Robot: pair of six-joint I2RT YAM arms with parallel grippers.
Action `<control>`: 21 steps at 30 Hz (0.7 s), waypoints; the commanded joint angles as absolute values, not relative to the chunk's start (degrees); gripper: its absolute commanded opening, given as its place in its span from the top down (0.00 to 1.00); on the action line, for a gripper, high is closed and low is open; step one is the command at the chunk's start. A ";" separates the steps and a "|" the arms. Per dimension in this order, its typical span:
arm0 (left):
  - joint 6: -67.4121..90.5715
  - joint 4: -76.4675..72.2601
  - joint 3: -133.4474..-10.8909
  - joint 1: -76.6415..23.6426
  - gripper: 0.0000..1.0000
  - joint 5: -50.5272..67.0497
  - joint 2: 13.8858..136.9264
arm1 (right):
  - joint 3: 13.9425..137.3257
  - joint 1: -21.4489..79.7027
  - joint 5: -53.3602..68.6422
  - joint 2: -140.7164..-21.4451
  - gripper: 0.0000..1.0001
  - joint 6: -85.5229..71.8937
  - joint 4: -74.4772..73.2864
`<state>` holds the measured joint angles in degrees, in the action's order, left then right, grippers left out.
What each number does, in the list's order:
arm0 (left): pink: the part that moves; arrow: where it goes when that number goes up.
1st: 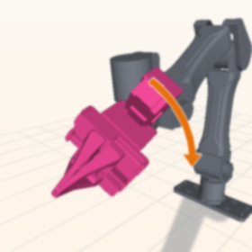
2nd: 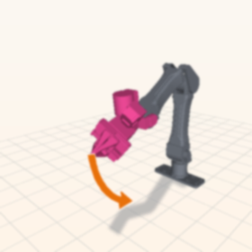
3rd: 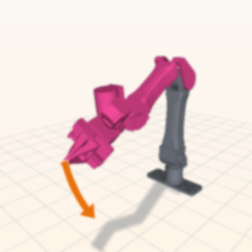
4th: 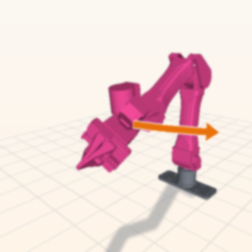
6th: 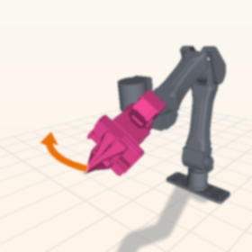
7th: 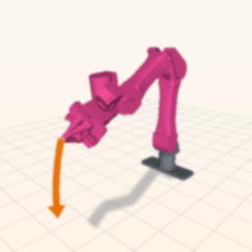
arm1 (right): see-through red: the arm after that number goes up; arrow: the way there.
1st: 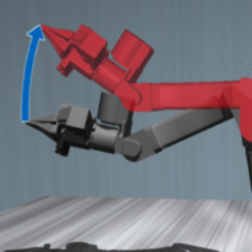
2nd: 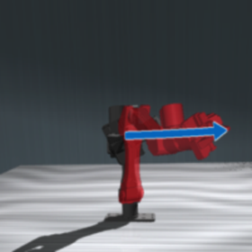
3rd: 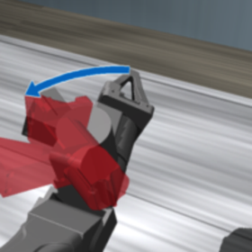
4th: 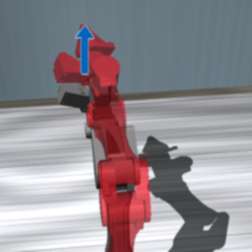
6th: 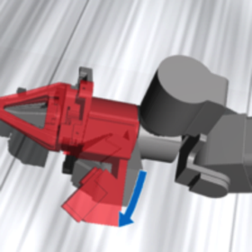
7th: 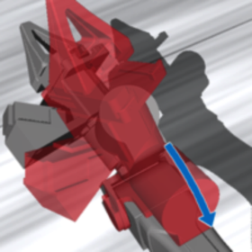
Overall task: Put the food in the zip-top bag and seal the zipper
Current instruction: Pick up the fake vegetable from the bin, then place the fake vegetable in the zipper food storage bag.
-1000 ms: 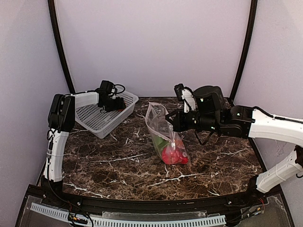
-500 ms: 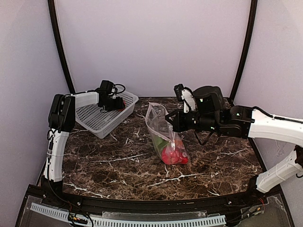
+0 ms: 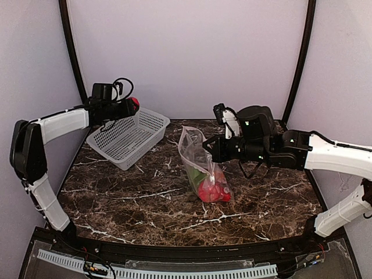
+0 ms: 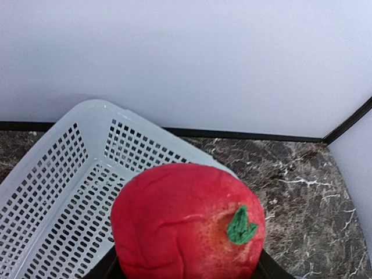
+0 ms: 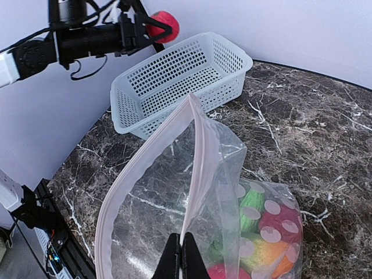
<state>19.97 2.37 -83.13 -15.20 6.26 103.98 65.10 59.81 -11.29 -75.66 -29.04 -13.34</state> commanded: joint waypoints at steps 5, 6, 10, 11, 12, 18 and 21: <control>24.92 -2.40 -66.81 -26.62 0.44 5.48 83.96 | 64.96 59.49 -10.41 -74.51 1.00 -29.18 -12.31; 25.19 -2.18 -65.42 -28.34 0.44 5.11 80.80 | 64.88 59.46 -10.38 -74.45 1.00 -29.25 -12.26; 27.71 -0.99 -63.89 -37.42 0.44 5.21 73.90 | 64.92 59.46 -10.37 -74.64 1.00 -29.15 -12.13; 28.33 -0.67 -63.85 -40.12 0.44 5.30 73.12 | 64.99 59.47 -10.26 -74.76 1.00 -29.19 -12.00; 28.36 -0.39 -63.95 -41.68 0.44 5.16 72.02 | 64.98 59.48 -10.08 -74.87 1.00 -29.15 -11.87; 28.51 5.91 -66.99 -54.78 0.44 1.72 72.51 | 64.87 59.48 -9.03 -75.01 1.00 -29.44 -11.04; 29.71 6.66 -67.09 -57.50 0.44 1.22 74.40 | 64.64 59.50 -8.89 -74.59 1.00 -29.70 -10.92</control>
<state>27.99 2.15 -66.41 -54.30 3.25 72.44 65.08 59.81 -9.67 -75.61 -29.10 -13.17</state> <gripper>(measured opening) 0.571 0.006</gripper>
